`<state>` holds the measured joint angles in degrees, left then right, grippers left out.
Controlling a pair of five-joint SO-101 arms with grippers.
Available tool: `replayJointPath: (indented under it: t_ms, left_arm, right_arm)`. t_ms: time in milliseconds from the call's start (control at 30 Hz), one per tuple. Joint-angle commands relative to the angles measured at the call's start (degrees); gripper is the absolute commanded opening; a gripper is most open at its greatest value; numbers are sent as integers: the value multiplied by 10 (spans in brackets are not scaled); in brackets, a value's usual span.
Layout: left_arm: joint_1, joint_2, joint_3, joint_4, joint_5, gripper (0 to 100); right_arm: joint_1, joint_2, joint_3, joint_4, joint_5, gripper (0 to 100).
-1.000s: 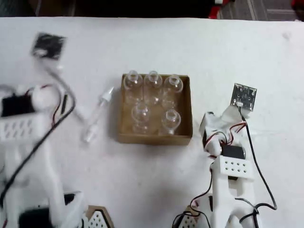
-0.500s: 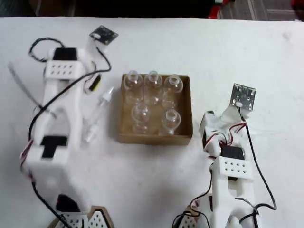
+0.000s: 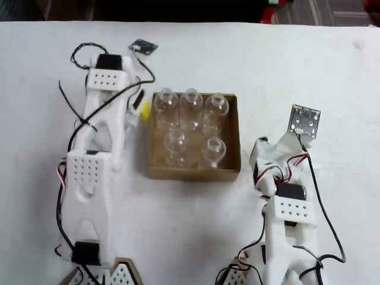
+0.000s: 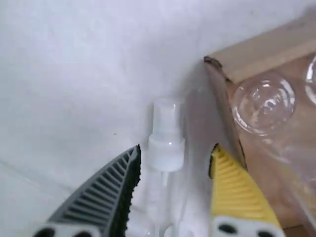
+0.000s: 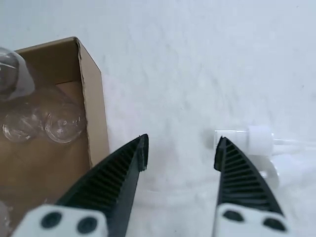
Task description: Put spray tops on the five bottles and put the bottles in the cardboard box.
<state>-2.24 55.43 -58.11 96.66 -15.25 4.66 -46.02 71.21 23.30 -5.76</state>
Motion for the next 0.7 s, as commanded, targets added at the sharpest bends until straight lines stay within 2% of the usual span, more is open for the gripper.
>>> replayJointPath:
  t_ms: [0, 267, 367, 667]
  left_arm:
    - [4, 24, -75, 5, 30, 203]
    - [4, 80, -175, 6, 22, 207]
    - [5, 106, -187, 2, -6, 207]
    - [-13, 147, -231, 4, -9, 203]
  right_arm:
    - [4, 0, -5, -11, 8, 198]
    - [4, 0, -5, -11, 8, 198]
    - [4, 0, -5, -11, 8, 198]
    - [0, 0, -5, -11, 8, 198]
